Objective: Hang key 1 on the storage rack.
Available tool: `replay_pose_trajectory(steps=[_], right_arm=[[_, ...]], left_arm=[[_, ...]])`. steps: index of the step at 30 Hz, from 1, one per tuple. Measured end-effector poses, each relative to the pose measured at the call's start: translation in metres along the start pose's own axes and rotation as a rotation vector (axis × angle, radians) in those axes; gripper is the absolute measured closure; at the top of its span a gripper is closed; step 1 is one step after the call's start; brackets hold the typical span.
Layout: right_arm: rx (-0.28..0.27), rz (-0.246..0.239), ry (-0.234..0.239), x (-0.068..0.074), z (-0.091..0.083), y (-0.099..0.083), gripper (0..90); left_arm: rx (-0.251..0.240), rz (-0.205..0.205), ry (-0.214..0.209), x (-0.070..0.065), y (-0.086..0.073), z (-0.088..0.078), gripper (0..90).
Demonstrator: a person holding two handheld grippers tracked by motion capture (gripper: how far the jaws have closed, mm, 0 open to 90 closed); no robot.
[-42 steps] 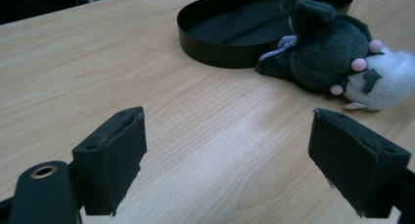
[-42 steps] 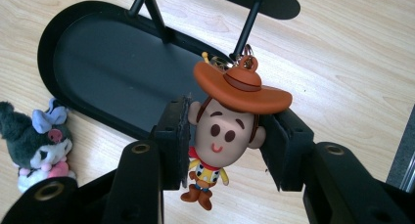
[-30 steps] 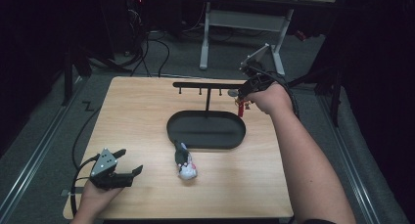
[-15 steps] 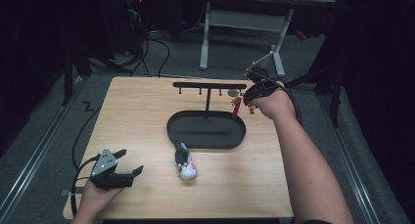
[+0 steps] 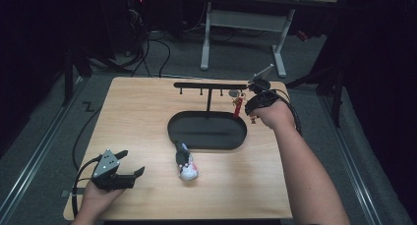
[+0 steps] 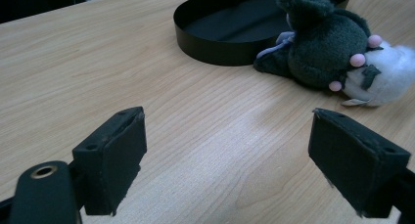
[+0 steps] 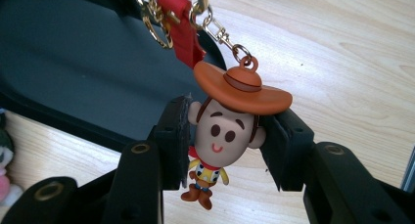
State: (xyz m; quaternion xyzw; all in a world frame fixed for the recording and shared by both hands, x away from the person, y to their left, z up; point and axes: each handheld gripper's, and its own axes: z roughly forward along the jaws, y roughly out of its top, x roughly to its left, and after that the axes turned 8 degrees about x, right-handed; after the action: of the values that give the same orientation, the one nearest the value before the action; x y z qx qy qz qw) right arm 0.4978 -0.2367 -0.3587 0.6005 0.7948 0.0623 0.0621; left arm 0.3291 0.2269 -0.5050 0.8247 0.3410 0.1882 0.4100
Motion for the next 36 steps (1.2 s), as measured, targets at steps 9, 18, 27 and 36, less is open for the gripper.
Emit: replay_pose_trajectory(steps=[9,18,27,36], right_arm=[[0.000,0.004,0.013,0.004,0.021,-0.001,56.0],[-0.020,0.011,0.016,0.007,0.030,0.001,55.2],[-0.036,0.019,0.042,0.005,0.033,-0.002,45.5],[-0.139,-0.005,-0.018,0.011,0.021,-0.037,44.2]], left_arm=[[-0.001,0.002,0.002,0.000,0.000,0.000,14.8],[-0.001,0.002,0.002,0.000,0.000,0.000,14.8],[0.000,0.006,-0.002,-0.001,0.000,0.001,14.8],[0.001,0.022,-0.014,-0.009,0.002,0.004,17.0]])
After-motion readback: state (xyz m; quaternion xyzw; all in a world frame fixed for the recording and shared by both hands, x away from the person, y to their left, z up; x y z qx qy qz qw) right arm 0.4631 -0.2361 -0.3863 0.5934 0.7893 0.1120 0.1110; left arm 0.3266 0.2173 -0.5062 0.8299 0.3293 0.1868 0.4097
